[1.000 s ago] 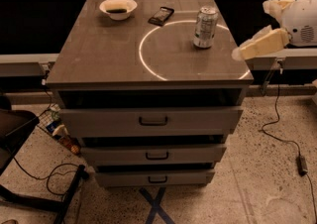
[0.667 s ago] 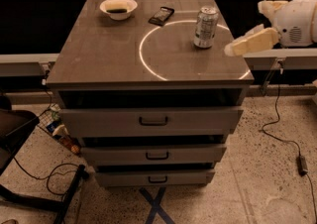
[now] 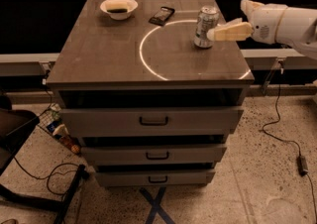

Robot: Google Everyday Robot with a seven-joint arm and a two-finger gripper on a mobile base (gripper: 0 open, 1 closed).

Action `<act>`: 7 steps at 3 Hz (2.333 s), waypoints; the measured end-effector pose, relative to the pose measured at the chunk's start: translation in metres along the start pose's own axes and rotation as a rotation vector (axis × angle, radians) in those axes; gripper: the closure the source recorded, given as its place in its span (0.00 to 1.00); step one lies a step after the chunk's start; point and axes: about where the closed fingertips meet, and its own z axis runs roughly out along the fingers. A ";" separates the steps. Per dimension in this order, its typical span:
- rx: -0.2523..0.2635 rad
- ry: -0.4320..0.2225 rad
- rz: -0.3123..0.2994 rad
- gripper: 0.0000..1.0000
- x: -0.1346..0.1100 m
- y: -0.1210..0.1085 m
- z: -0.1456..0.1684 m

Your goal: Pick 7up can

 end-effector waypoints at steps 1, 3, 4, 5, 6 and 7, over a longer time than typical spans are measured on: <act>0.008 -0.078 0.024 0.00 0.012 -0.016 0.020; 0.010 -0.146 0.044 0.00 0.041 -0.035 0.047; -0.001 -0.164 0.049 0.00 0.047 -0.037 0.060; -0.020 -0.186 0.041 0.16 0.046 -0.036 0.073; -0.024 -0.187 0.042 0.39 0.045 -0.034 0.075; -0.030 -0.188 0.042 0.70 0.045 -0.031 0.079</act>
Offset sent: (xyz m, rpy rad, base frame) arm 0.0648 -0.0078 -0.0479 0.1642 -0.0921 -0.0091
